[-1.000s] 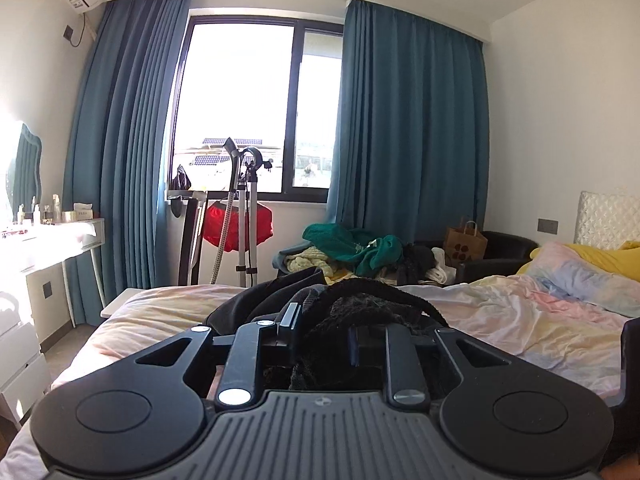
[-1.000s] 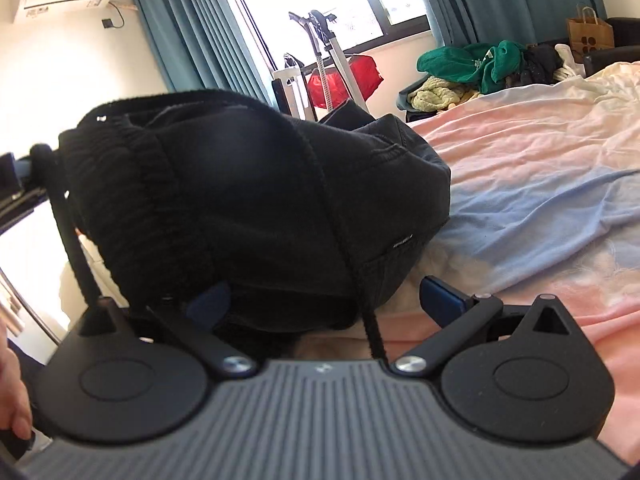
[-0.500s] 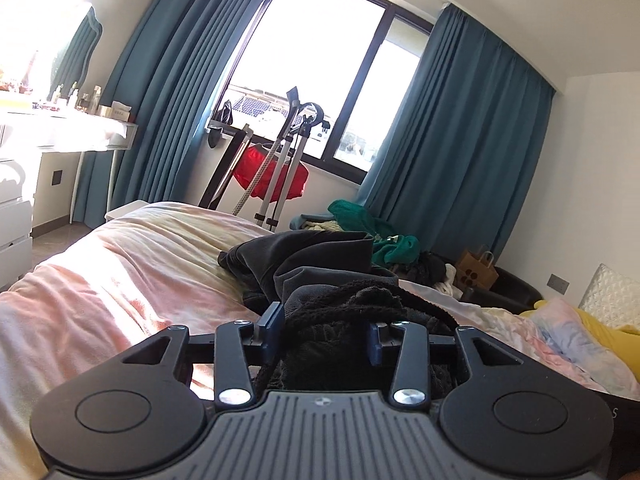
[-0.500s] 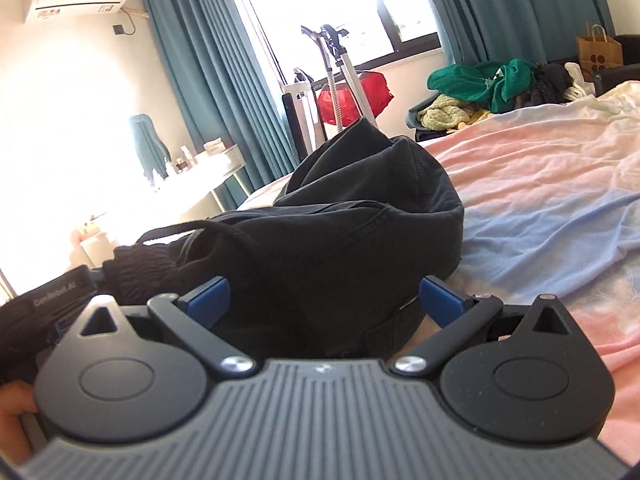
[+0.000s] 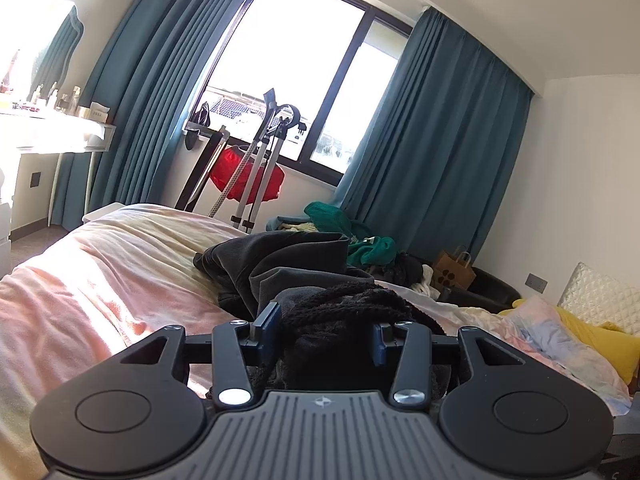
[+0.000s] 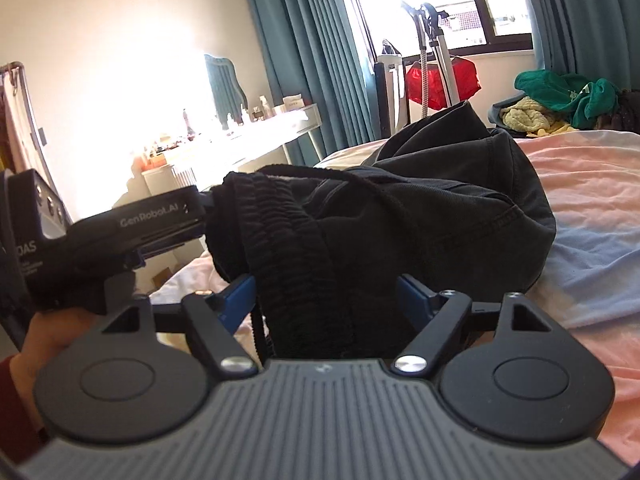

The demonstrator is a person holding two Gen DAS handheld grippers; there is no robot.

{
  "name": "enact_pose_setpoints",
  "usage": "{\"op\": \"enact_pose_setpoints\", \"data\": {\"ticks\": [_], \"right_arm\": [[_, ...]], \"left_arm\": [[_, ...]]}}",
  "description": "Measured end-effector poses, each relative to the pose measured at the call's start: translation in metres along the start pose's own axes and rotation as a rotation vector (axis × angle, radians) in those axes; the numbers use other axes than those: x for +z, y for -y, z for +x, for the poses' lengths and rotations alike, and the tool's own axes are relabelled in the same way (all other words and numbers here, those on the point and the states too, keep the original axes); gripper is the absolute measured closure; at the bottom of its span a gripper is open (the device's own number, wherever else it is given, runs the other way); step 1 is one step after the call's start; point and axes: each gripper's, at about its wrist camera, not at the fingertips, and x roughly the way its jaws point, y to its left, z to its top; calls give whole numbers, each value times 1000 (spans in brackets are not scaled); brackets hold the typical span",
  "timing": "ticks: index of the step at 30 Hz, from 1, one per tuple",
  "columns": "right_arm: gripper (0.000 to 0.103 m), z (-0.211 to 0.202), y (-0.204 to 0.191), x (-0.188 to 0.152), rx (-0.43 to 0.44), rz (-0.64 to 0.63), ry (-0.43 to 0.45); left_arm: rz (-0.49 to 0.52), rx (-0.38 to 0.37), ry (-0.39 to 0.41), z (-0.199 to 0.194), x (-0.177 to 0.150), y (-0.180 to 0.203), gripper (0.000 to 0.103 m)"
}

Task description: Fold clothes

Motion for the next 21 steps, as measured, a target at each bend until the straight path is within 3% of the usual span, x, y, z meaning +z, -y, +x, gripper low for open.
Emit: {"op": "enact_pose_setpoints", "data": {"ticks": [6, 8, 11, 12, 15, 19, 21], "right_arm": [[46, 6, -11, -6, -31, -96, -13], [64, 1, -9, -4, -65, -93, 4], [79, -7, -2, 3, -153, -69, 34], [80, -11, 5, 5, -186, -46, 47], [80, -17, 31, 10, -292, 34, 67], [80, -23, 72, 8, -424, 214, 33], [80, -26, 94, 0, -487, 327, -7]], "left_arm": [[12, -14, -3, -6, -2, 9, 56], [28, -17, -5, -10, -3, 14, 49], [74, -33, -16, -14, -7, 25, 27], [97, -48, -21, -16, -10, 30, 21], [165, -92, -38, -22, -20, 45, 16], [256, -151, -60, -30, -32, 65, 16], [304, -122, -99, -25, -42, 68, 16]]}}
